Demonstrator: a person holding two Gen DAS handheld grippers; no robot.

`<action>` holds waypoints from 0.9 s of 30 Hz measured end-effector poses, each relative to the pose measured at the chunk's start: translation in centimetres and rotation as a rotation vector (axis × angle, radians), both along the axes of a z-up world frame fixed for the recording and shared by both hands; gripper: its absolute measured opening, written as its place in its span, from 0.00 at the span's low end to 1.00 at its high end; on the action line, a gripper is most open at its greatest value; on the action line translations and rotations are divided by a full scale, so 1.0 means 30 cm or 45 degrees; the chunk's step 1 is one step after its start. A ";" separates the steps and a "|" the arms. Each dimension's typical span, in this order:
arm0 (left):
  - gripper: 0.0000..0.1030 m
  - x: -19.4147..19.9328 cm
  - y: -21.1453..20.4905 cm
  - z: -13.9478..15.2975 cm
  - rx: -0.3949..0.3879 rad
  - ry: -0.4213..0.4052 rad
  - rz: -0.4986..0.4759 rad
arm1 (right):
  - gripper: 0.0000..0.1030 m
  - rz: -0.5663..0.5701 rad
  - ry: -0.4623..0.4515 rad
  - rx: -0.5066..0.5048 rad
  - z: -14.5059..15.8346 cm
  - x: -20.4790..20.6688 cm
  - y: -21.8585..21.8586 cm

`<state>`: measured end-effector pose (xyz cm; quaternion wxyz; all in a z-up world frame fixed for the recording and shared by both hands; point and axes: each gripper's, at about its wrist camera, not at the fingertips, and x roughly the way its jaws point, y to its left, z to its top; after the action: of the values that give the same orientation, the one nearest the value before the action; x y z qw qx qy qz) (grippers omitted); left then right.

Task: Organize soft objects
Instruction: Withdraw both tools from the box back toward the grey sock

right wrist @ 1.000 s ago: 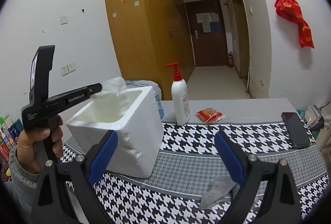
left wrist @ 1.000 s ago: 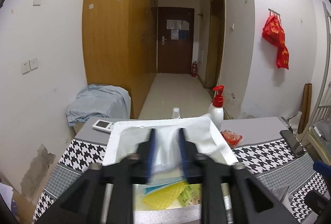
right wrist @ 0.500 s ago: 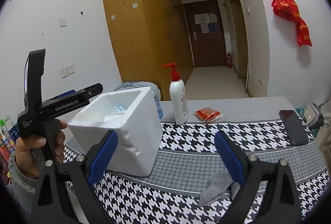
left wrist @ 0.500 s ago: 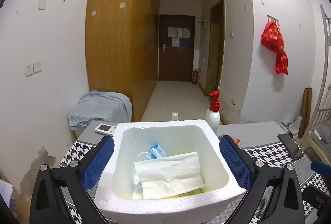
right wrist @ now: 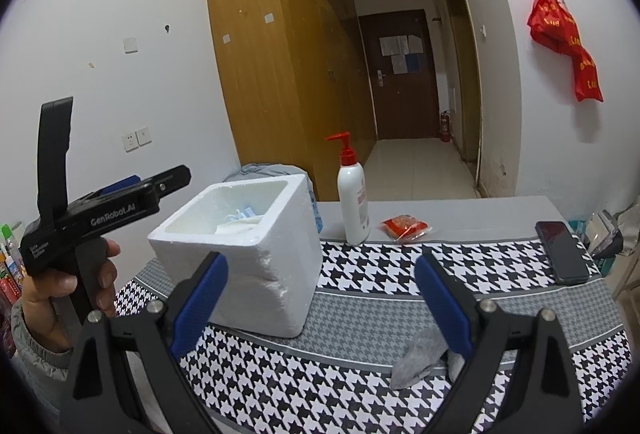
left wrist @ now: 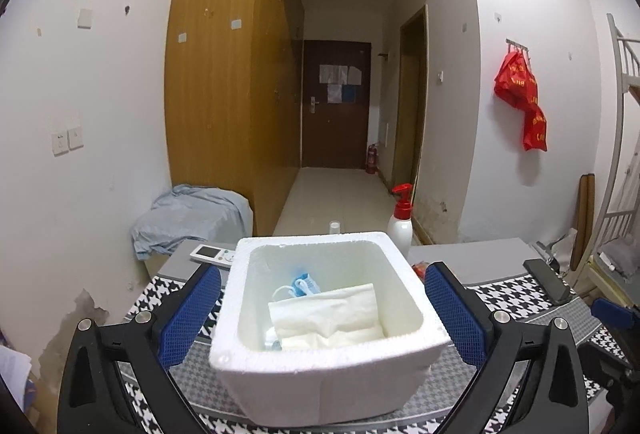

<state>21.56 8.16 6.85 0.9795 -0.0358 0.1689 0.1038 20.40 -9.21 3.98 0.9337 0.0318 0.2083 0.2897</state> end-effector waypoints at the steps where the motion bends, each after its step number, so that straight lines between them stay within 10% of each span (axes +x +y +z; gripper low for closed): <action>1: 0.99 -0.010 -0.001 0.001 -0.001 -0.003 0.000 | 0.96 0.000 -0.007 -0.002 0.003 -0.013 0.002; 27: 0.99 -0.280 -0.003 -0.038 0.032 -0.072 -0.062 | 1.00 0.016 -0.108 -0.031 0.010 -0.232 0.040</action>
<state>13.16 8.08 5.71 0.9865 -0.0222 0.1407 0.0811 13.43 -8.01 4.27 0.9401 0.0069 0.1723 0.2941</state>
